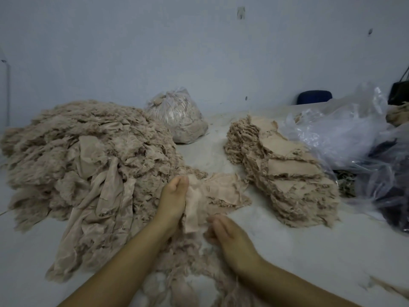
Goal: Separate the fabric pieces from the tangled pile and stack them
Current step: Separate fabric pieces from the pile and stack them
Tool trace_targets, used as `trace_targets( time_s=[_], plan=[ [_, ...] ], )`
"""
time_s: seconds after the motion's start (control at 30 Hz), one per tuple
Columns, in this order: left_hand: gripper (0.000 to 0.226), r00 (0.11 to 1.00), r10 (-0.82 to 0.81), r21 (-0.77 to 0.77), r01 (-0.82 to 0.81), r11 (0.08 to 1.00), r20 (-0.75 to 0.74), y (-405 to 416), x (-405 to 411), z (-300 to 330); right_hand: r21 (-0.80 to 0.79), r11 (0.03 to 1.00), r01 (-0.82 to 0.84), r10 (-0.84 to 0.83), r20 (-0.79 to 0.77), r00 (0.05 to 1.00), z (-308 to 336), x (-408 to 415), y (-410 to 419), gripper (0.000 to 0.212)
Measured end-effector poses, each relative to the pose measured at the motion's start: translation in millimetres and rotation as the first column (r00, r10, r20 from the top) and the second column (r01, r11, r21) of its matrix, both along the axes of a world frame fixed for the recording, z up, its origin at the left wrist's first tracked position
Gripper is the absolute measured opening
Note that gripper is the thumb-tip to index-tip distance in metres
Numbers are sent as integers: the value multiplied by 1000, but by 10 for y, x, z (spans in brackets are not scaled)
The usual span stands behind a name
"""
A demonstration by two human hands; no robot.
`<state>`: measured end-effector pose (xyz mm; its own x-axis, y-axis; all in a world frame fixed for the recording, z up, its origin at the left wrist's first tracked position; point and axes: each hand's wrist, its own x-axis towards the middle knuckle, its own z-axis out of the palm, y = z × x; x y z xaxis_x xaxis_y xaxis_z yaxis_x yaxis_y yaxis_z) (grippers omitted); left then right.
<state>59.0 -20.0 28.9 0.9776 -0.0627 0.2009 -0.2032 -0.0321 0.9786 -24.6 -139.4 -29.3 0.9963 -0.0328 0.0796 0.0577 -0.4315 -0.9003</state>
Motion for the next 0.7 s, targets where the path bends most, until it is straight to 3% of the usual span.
trace_targets(
  time_s=[0.1, 0.17, 0.23, 0.3, 0.37, 0.4, 0.47, 0.53, 0.6, 0.7],
  plan=[
    [33, 996, -75, 63, 71, 995, 48, -11, -11, 11, 324, 945, -42, 87, -127, 988, -32, -136, 81, 23],
    [23, 990, -141, -19, 141, 990, 15, -43, -69, 33, 508, 850, 140, -81, -137, 987, 53, -48, -39, 22],
    [18, 969, -236, -141, 225, 964, -67, -80, -103, 39, 545, 811, 213, -197, -88, 976, 161, 67, -200, 38],
    [15, 917, -362, -272, 311, 911, -165, -119, -124, 50, 630, 775, 44, -37, -23, 999, 233, 143, -270, 53],
    [15, 899, -368, -336, 279, 900, -237, -169, -129, 39, 672, 739, -45, 47, 15, 999, 235, 183, -269, 45],
    [16, 909, -322, -331, 228, 916, -266, -200, -108, 8, 661, 750, -9, -1, 14, 1000, 228, 204, -277, 39],
    [22, 941, -175, -203, 118, 972, -288, -267, -78, -97, 527, 841, 126, -177, 47, 983, 208, 240, -297, 22],
    [26, 988, 5, 125, 15, 992, -155, -274, -64, -237, 267, 937, 227, -260, 94, 961, 165, 250, -349, 24],
    [29, 999, 18, 465, -35, 884, 41, -212, -76, -386, -1, 960, 281, -280, 63, 958, 130, 217, -417, 39],
    [34, 990, -87, 699, -17, 715, 113, -122, -68, -519, -353, 910, 215, -235, -12, 972, 133, 208, -541, 34]
  ],
)
